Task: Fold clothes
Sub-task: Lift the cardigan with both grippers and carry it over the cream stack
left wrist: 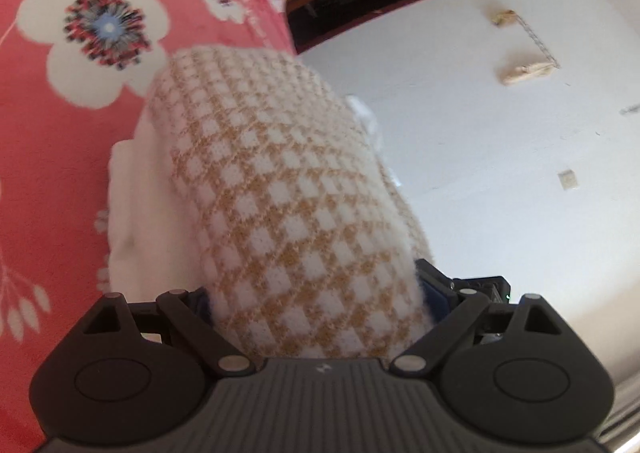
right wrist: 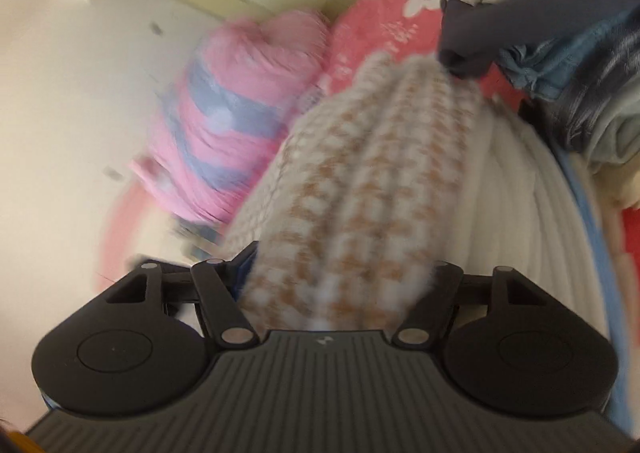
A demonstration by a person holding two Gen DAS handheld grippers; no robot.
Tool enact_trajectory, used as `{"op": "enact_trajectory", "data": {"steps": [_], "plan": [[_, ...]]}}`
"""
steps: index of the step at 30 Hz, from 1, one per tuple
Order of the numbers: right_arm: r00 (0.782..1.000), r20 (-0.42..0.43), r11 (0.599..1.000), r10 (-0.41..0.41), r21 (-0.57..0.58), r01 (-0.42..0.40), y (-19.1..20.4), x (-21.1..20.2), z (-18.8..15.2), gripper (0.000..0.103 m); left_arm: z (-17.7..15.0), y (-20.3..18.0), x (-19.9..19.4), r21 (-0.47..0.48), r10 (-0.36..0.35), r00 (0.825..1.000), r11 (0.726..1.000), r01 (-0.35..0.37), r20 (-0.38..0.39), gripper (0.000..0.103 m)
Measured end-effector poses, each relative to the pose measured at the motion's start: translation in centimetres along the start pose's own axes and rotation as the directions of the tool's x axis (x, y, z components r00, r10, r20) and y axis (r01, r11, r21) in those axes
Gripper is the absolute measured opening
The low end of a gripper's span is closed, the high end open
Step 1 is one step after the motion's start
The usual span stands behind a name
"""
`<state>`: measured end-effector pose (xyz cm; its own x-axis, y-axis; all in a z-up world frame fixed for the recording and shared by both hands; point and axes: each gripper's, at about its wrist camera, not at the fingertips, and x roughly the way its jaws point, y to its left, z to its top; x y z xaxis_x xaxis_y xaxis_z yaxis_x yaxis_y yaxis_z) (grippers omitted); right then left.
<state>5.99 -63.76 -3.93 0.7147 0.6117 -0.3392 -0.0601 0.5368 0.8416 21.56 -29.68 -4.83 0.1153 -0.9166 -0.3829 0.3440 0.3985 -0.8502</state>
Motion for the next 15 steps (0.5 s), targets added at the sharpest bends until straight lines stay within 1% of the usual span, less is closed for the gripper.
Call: {"op": "enact_trajectory", "data": {"steps": [6, 7, 9, 10, 11, 13, 14, 15], "plan": [[0.999, -0.017, 0.995, -0.039, -0.091, 0.037, 4.2, -0.4, 1.6, 0.068, -0.1, -0.3, 0.7, -0.001, -0.002, 1.000, 1.000, 0.002, -0.010, 0.093], [0.999, -0.020, 0.996, -0.038, -0.085, 0.036, 4.2, -0.5, 1.8, 0.068, -0.1, -0.3, 0.8, -0.001, -0.002, 1.000, 1.000, 0.002, -0.012, 0.093], [0.999, -0.036, 0.997, -0.040, -0.064, 0.037, 3.5, -0.4, 2.2, 0.069, -0.2, -0.4, 1.1, -0.001, -0.002, 1.000, 1.000, 0.001, -0.015, 0.093], [0.997, -0.049, 0.997, -0.058, -0.052, 0.056, 2.4, -0.3, 2.1, 0.069, -0.2, -0.5, 1.2, -0.001, -0.001, 1.000, 1.000, 0.001, -0.017, 0.093], [0.996, -0.057, 0.997, -0.074, -0.024, 0.073, 1.1, -0.1, 1.7, 0.073, -0.2, -0.3, 1.3, 0.002, -0.017, 1.000, 1.000, 0.017, -0.017, 0.094], [1.000, -0.028, 0.999, -0.010, 0.031, 0.011, -1.3, -0.8, 0.8, 0.074, 0.0, 0.0, 0.7, -0.011, -0.039, 0.999, 0.999, 0.038, -0.018, 0.094], [1.000, -0.002, 0.999, 0.016, 0.034, -0.016, -1.8, -1.4, 0.5, 0.074, 0.1, 0.1, 0.4, -0.019, -0.048, 0.999, 0.999, 0.048, -0.019, 0.094], [0.999, 0.029, 0.999, 0.023, 0.024, -0.024, -1.9, -2.3, 0.2, 0.075, 0.3, 0.2, 0.1, -0.026, -0.058, 0.998, 0.998, 0.058, -0.020, 0.094]]}}
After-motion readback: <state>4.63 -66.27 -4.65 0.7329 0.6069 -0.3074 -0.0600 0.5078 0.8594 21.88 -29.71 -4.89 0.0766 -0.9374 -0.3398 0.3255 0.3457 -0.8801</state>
